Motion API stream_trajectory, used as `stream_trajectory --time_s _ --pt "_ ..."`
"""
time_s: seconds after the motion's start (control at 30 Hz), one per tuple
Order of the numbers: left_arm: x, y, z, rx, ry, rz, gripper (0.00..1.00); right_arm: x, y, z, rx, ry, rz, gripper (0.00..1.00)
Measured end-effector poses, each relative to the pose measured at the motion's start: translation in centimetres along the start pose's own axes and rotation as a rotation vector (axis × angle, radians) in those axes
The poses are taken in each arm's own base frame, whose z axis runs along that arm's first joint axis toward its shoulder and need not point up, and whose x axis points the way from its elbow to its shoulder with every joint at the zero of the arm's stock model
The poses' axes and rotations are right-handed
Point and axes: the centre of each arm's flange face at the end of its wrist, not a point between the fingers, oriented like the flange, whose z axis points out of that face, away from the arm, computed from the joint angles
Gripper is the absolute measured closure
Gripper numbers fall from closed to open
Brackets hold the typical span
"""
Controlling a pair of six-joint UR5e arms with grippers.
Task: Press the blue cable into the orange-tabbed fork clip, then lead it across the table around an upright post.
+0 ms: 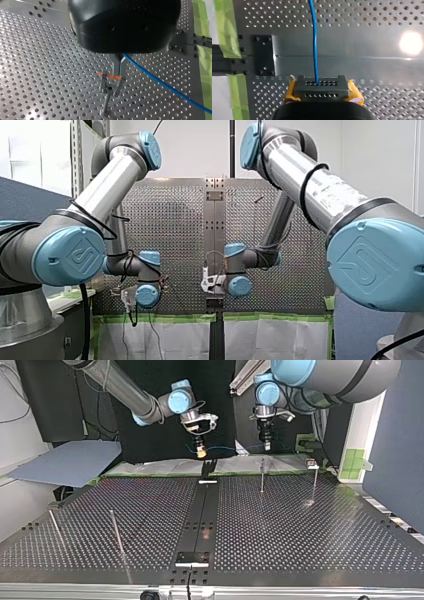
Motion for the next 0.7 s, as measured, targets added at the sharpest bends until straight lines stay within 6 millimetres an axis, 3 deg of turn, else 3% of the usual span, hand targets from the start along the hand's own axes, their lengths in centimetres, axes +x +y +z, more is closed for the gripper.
stream_trajectory --time_s 0.27,0.7 --pt "-0.4 0.0 1.9 -0.001 0.028 0.005 1.0 -2.0 -0.5 1.6 0.015 -0.04 -0.013 1.0" --pt "-1.2 0.6 4.3 -0.025 0.033 -0.017 1.0 0.6 -2.1 4.6 0.037 0.014 -0.033 1.0"
